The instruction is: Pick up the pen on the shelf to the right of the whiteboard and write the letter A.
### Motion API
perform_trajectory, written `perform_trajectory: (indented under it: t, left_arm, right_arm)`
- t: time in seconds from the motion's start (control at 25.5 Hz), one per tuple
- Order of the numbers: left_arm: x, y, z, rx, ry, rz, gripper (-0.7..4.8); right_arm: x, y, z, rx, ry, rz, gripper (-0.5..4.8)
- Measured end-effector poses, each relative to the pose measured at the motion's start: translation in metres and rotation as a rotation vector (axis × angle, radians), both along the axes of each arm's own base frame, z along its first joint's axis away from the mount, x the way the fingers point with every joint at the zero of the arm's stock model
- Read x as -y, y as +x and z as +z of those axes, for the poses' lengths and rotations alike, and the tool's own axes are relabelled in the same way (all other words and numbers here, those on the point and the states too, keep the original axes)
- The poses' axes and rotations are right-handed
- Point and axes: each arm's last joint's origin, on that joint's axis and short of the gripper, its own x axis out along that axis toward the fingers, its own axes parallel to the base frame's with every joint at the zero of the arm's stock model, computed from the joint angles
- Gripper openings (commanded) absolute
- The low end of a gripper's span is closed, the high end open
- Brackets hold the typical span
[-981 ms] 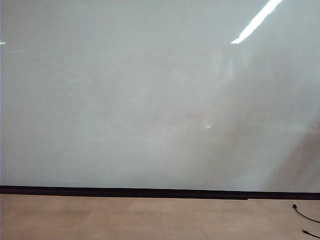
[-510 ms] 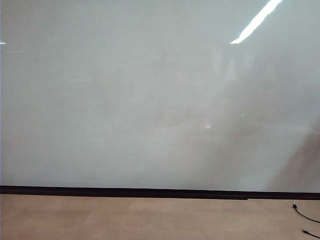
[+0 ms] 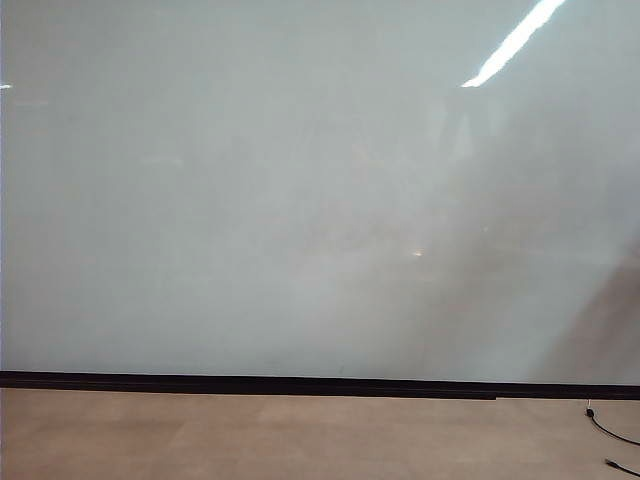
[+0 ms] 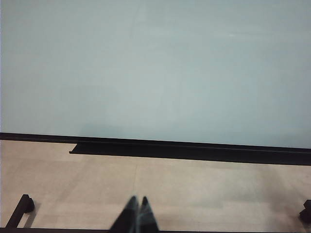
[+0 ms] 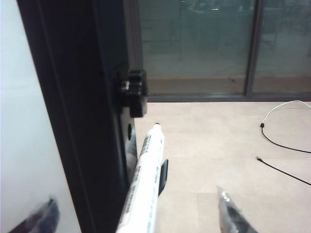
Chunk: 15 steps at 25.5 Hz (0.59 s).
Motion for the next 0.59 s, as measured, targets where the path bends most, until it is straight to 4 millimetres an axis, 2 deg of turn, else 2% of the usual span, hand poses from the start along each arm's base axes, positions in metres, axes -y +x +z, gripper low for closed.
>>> perform_trajectory:
  t: [0.08, 0.31, 0.39, 0.43, 0.59]
  left_arm:
    - [0.0000, 0.0000, 0.0000, 0.000, 0.000, 0.000, -0.04]
    - [0.0000, 0.0000, 0.0000, 0.000, 0.000, 0.000, -0.04]
    - [0.0000, 0.0000, 0.0000, 0.000, 0.000, 0.000, -0.04]
    - [0.0000, 0.0000, 0.0000, 0.000, 0.000, 0.000, -0.05]
    - [0.0000, 0.0000, 0.0000, 0.000, 0.000, 0.000, -0.04]
  right_arm:
    - [0.0013, 0.0023, 0.0021, 0.008, -0.005, 0.001, 3.76]
    - [0.0029, 0.0050, 0.0051, 0.021, -0.013, 0.002, 3.62]
    - [0.0030, 0.0051, 0.0044, 0.020, -0.012, 0.002, 3.32]
    - [0.0030, 0.0052, 0.0034, 0.017, -0.010, 0.003, 2.99]
    - [0.0022, 0.0046, 0.0004, 0.004, -0.004, 0.019, 3.00]
